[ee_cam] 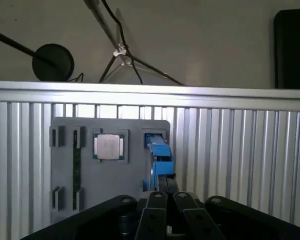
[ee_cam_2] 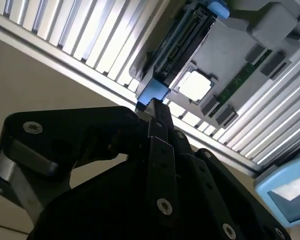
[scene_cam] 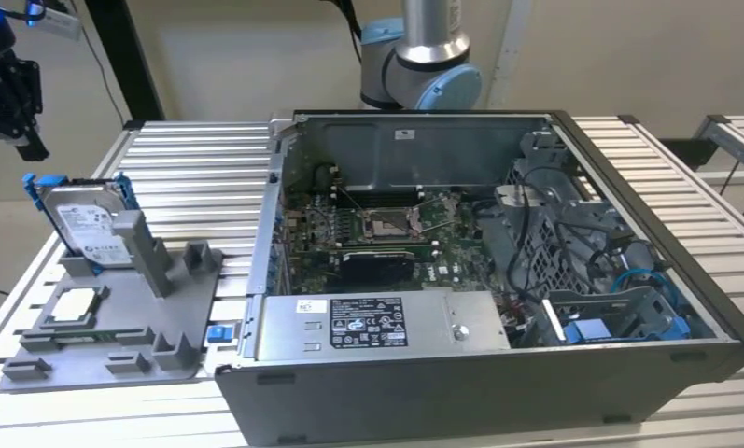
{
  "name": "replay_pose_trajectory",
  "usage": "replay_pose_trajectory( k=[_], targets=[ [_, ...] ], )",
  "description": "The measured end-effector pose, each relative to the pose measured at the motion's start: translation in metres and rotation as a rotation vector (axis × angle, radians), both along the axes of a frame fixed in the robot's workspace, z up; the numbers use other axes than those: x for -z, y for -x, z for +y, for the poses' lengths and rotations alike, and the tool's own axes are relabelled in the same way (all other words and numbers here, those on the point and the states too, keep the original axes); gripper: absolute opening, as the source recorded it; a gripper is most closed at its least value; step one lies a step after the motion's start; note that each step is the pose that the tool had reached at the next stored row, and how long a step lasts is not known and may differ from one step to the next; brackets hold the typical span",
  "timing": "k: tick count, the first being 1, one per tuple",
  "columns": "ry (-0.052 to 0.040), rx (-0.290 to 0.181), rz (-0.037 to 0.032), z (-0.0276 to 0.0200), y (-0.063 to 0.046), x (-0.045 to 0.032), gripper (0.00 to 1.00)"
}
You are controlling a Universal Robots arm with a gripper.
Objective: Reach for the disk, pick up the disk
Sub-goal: 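Pick up the disk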
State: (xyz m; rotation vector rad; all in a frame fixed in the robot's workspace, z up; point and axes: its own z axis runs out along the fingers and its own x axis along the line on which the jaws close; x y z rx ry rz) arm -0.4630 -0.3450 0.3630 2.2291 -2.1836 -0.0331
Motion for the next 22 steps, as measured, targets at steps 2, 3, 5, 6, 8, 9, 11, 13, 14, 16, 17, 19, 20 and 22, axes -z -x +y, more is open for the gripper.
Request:
replay_pose_trajectory(
  k=[2,3,5,6,8,9,11,13,14,16,17,19,20,22],
  targets=[
    [-0.0001,0.0,-0.0001,0.0,0.0,0.0,0.0],
    [-0.0002,0.0,-0.0003,0.0,-0.0001,0.0002,0.0],
    [-0.0002,0.0,-0.0003,-0.001,-0.0007,0.0011,0.0],
    [-0.0001,0.0,-0.0002,-0.0018,-0.0013,0.0015,0.0],
    [-0.0001,0.0,0.0,-0.003,-0.0027,0.0029,0.0],
    [-0.0001,0.0,0.0,-0.0033,-0.0033,0.0037,0.0],
    [-0.0002,0.0,-0.0002,-0.0038,-0.0054,0.0047,0.0],
    [-0.0001,0.0,0.0009,-0.0043,-0.0072,0.005,0.0],
    [0.0,0.0,0.0012,-0.0043,-0.0075,0.0049,0.0],
    [0.0001,0.001,0.0016,-0.0043,-0.0075,0.0049,0.0],
    [0.0001,0.001,0.0018,-0.0043,-0.0075,0.0049,1.0],
    [0.0,0.002,0.002,-0.0043,-0.0075,0.0049,1.0],
    [0.0001,0.002,0.0021,-0.0043,-0.0075,0.005,1.0],
    [0.0008,0.002,0.002,-0.0043,-0.0077,0.006,1.0]
  ],
)
